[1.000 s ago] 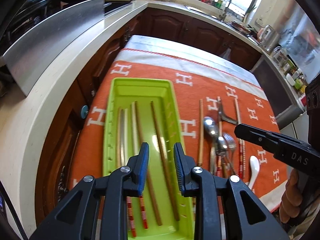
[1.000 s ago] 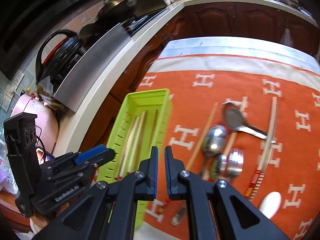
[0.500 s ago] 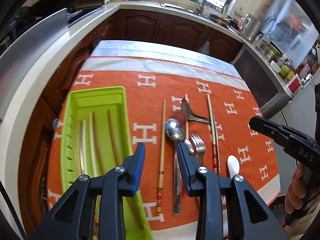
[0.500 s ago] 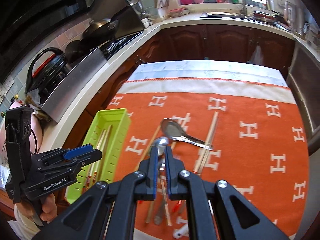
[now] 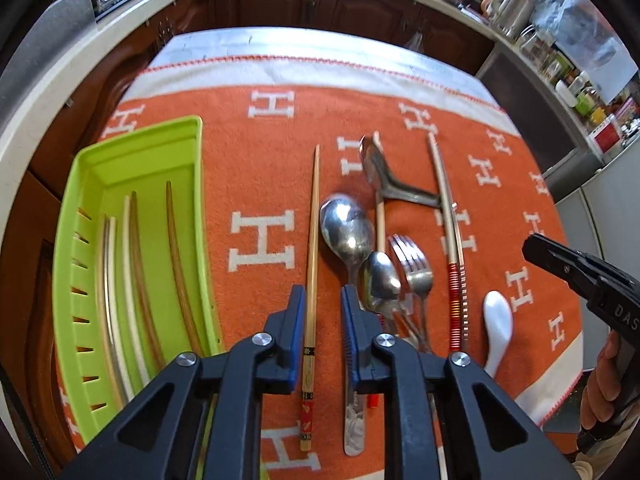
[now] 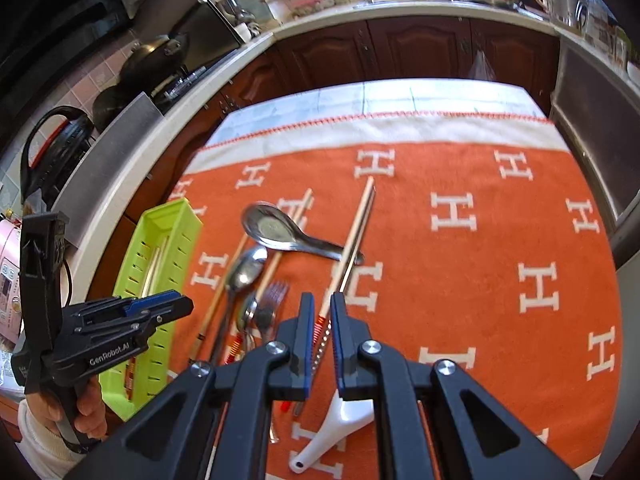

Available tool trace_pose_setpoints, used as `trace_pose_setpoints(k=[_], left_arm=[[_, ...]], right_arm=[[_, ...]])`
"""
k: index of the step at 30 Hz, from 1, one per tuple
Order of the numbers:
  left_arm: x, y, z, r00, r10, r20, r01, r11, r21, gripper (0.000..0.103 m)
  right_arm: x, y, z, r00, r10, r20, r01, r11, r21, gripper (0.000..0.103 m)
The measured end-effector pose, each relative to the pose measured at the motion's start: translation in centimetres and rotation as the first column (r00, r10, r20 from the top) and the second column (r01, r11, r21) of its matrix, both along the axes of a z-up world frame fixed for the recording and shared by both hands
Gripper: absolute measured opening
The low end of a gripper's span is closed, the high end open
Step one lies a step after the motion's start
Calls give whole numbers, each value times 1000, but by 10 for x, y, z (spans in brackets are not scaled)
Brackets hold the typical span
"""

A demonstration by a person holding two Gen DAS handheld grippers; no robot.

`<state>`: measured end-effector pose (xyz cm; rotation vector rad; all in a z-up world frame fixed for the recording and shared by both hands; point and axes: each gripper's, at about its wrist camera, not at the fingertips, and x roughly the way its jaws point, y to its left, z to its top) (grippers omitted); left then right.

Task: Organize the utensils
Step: 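Move both tools back and position them around the next chopsticks, then grasp a wooden chopstick with the left tool while the right tool grasps a metal chopstick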

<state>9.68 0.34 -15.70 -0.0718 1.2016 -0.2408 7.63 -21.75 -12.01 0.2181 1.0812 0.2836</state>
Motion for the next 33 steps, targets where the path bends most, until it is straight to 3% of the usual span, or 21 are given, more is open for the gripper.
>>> trace_pose_setpoints(k=[4, 7, 16, 27, 30, 33], left_arm=[[6, -3, -17, 999, 1, -41, 0, 1000, 24, 13], [9, -9, -21, 1000, -11, -26, 13, 997, 74, 11], [19, -27, -32, 999, -34, -35, 38, 992, 124, 11], [23, -33, -33, 999, -33, -22, 36, 991, 130, 14], [21, -31, -33, 1000, -23, -14, 24, 993, 119, 6], [19, -27, -33, 1000, 1, -13, 0, 996, 89, 5]], right_arm=[[0, -1, -13, 1000, 3, -31, -2, 1000, 14, 8], [2, -3, -20, 999, 5, -50, -4, 1000, 22, 8], [9, -6, -33, 996, -5, -86, 8, 999, 40, 8], [24, 2, -49, 992, -14, -128, 20, 999, 50, 8], [27, 5, -54, 989, -22, -147, 27, 999, 32, 8], [29, 5, -60, 985, -33, -171, 39, 999, 37, 9]])
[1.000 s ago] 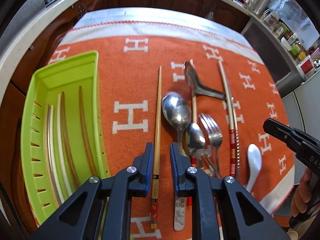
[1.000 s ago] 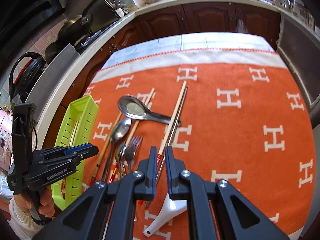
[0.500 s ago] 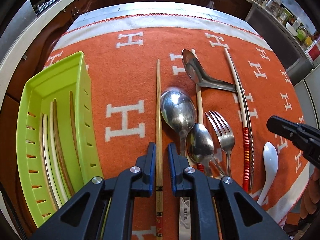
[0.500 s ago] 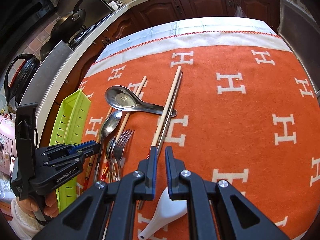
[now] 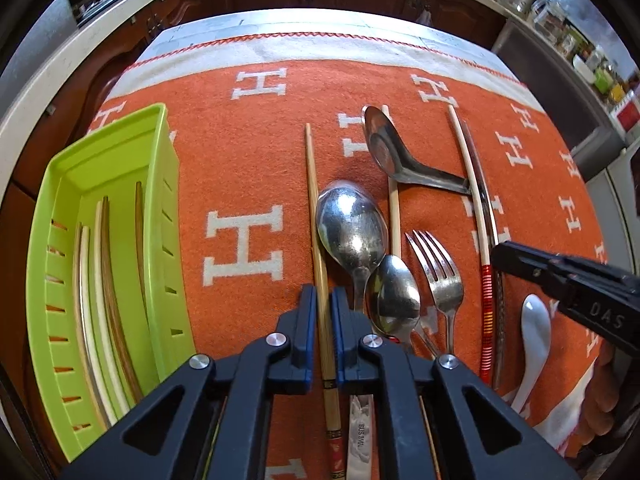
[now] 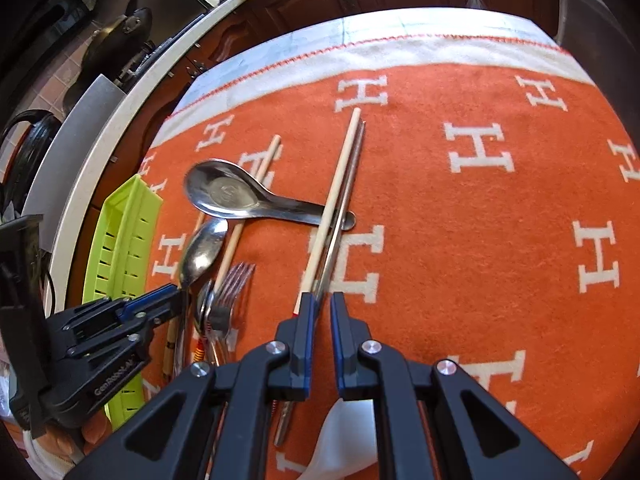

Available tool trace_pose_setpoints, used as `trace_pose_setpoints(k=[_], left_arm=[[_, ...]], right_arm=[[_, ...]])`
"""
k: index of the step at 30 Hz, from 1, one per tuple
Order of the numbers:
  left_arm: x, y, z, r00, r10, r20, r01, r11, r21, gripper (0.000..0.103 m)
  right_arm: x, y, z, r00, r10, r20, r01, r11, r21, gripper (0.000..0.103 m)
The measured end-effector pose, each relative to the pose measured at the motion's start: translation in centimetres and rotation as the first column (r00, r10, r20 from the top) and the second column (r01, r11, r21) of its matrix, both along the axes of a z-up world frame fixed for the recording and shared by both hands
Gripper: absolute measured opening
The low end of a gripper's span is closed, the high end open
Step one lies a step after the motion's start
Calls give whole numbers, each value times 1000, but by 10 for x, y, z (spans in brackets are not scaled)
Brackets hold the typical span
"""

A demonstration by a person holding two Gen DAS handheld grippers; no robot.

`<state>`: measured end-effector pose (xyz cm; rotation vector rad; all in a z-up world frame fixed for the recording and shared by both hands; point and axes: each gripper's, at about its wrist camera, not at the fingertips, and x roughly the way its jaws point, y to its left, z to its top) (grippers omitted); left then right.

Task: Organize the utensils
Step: 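Grasp a wooden chopstick with the left tool while the right tool grasps a metal chopstick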

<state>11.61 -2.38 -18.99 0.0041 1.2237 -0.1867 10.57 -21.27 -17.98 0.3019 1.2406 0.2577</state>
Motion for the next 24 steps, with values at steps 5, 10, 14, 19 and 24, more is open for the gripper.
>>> trace_pose_setpoints(k=[5, 10, 14, 19, 24], left_arm=[[-4, 6, 1, 999, 31, -9, -31, 999, -27, 4], [-16, 14, 21, 999, 36, 22, -35, 998, -50, 4], [-28, 20, 45, 997, 37, 65, -32, 997, -69, 4], [-38, 31, 76, 991, 53, 124, -42, 996, -83, 4], [-49, 53, 96, 981, 103, 164, -92, 993, -78, 4]], right_arm=[[2, 7, 1, 1000, -15, 8, 15, 999, -37, 9], [2, 18, 2, 999, -13, 30, 16, 994, -106, 9], [2, 15, 1, 999, -37, 30, 40, 994, -97, 8], [-2, 2, 3, 995, -101, 6, 101, 995, -19, 5], [-17, -4, 27, 990, -132, 51, 128, 989, 78, 5]])
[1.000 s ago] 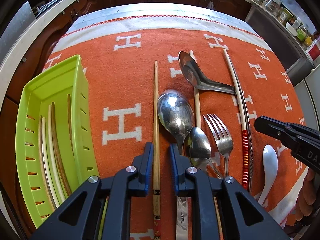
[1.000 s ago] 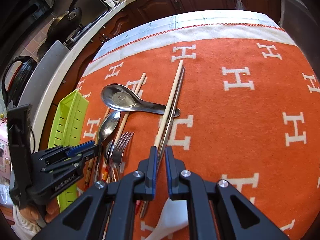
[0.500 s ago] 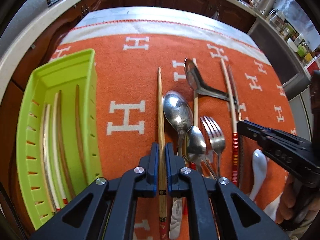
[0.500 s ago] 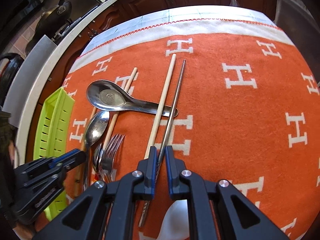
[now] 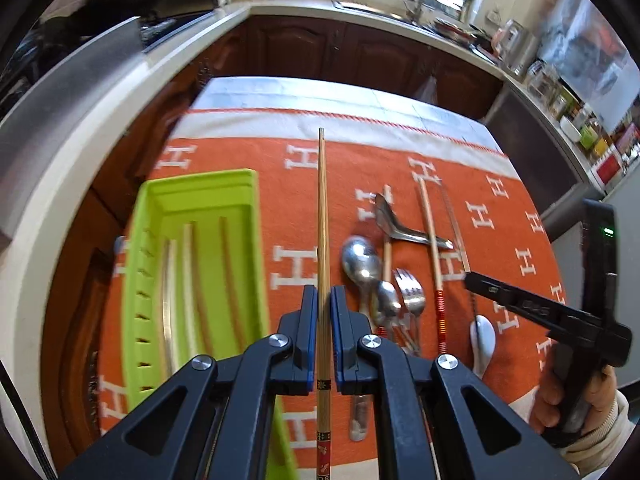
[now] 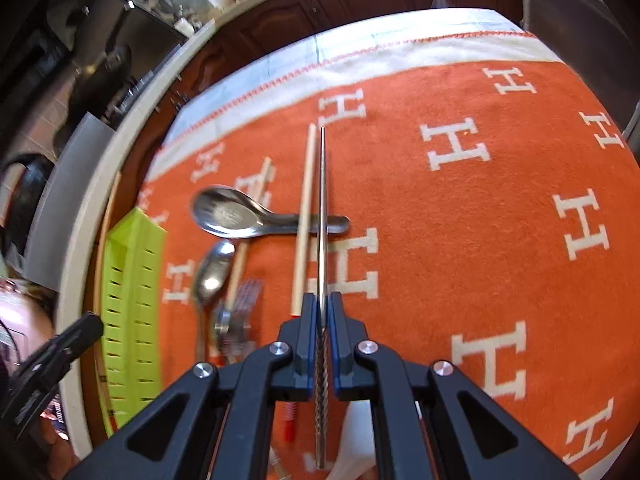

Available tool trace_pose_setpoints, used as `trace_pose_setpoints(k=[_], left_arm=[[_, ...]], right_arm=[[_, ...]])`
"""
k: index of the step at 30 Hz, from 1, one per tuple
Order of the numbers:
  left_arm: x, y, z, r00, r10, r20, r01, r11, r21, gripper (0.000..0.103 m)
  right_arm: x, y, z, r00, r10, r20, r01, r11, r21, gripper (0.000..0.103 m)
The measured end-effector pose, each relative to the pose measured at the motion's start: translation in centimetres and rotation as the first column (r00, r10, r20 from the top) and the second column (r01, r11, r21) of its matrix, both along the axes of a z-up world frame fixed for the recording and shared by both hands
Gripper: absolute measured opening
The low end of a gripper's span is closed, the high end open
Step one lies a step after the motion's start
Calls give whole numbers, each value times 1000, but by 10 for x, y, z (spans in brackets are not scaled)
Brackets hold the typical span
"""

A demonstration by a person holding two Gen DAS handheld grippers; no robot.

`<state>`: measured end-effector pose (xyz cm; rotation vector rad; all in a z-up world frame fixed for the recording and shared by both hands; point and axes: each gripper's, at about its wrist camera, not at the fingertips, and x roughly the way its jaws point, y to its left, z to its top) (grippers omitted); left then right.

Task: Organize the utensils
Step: 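Lower both chopsticks into the green tray and open both tools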

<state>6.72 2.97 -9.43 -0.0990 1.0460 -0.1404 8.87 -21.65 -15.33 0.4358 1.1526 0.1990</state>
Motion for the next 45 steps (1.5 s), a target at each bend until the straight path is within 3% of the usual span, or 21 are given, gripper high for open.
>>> trace_pose_setpoints(k=[9, 16, 22, 28, 39, 45], left_arm=[[-18, 62, 9, 991, 132, 22, -132, 991, 3, 4], [-27, 83, -6, 988, 156, -9, -156, 988, -4, 4], [-31, 92, -22, 985, 168, -32, -168, 986, 2, 7], [-35, 104, -22, 981, 192, -7, -192, 981, 10, 22], [-34, 122, -23, 972, 236, 2, -236, 971, 35, 27], [-35, 131, -25, 964, 264, 3, -264, 964, 32, 34]], right_arm=[[-21, 47, 53, 982, 159, 100, -171, 978, 118, 5], [-23, 113, 69, 942, 311, 124, -324, 941, 101, 5], [-23, 151, 68, 918, 380, 116, -390, 918, 74, 6], [-19, 165, 61, 918, 387, 88, -394, 916, 72, 6], [-12, 187, 38, 924, 383, -2, -381, 920, 95, 6], [-13, 199, 35, 909, 416, -36, -413, 908, 71, 9]])
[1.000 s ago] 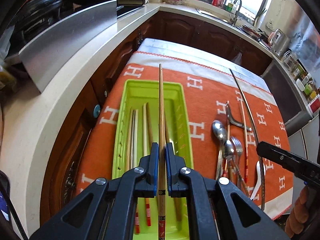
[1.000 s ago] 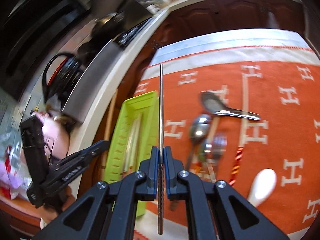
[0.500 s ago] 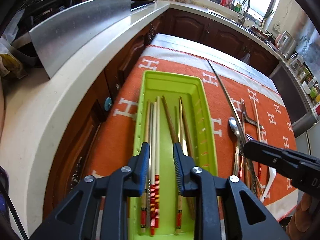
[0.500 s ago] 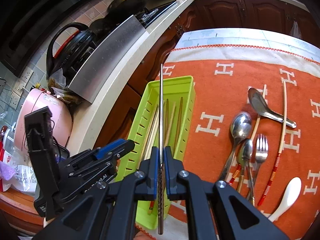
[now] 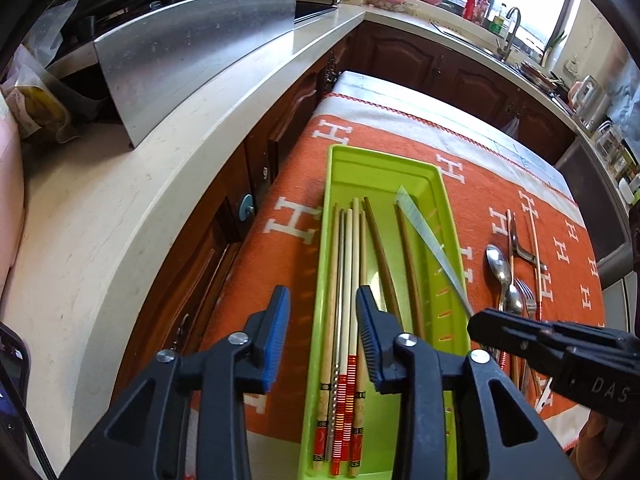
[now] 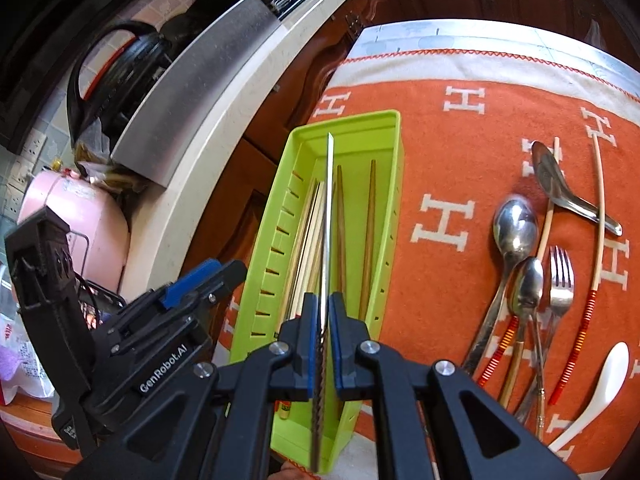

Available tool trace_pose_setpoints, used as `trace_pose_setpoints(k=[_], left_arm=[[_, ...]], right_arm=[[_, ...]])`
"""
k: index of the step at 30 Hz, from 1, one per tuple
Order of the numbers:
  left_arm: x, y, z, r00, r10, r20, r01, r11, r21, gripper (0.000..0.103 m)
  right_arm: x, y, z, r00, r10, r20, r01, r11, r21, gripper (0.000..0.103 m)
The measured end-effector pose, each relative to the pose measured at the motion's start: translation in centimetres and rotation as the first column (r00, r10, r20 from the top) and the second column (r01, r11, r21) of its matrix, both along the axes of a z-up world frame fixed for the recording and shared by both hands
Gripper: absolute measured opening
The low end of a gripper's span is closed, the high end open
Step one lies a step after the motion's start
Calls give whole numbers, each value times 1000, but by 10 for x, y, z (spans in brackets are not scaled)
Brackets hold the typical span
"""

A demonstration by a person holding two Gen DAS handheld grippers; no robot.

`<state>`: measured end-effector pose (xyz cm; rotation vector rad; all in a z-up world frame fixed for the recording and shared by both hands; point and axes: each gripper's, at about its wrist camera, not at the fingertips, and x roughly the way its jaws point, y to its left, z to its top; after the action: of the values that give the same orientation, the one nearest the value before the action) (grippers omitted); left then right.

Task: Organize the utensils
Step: 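Lower both chopsticks into the green tray and open both tools, then move both tools back over the remaining spoons and chopsticks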

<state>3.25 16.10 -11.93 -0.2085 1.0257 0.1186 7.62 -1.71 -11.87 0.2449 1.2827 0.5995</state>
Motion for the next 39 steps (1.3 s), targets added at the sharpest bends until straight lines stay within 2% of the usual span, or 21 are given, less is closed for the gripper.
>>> trace_pose_setpoints(k=[9, 20, 31, 39], left_arm=[[-1, -5, 1, 1000, -9, -3, 9, 1000, -1, 35], [1, -28, 8, 998, -55, -6, 55, 998, 5, 35], [10, -70, 18, 991, -136, -9, 136, 991, 2, 36], [26, -119, 20, 976, -218, -22, 218, 976, -9, 36]], right_arm=[[-1, -9, 5, 1000, -11, 7, 11, 1000, 21, 9], [-2, -36, 20, 996, -34, 78, 34, 999, -2, 9], [-2, -96, 30, 984, -118, 134, 122, 992, -27, 9], [5, -154, 34, 964, -207, 167, 215, 976, -30, 9]])
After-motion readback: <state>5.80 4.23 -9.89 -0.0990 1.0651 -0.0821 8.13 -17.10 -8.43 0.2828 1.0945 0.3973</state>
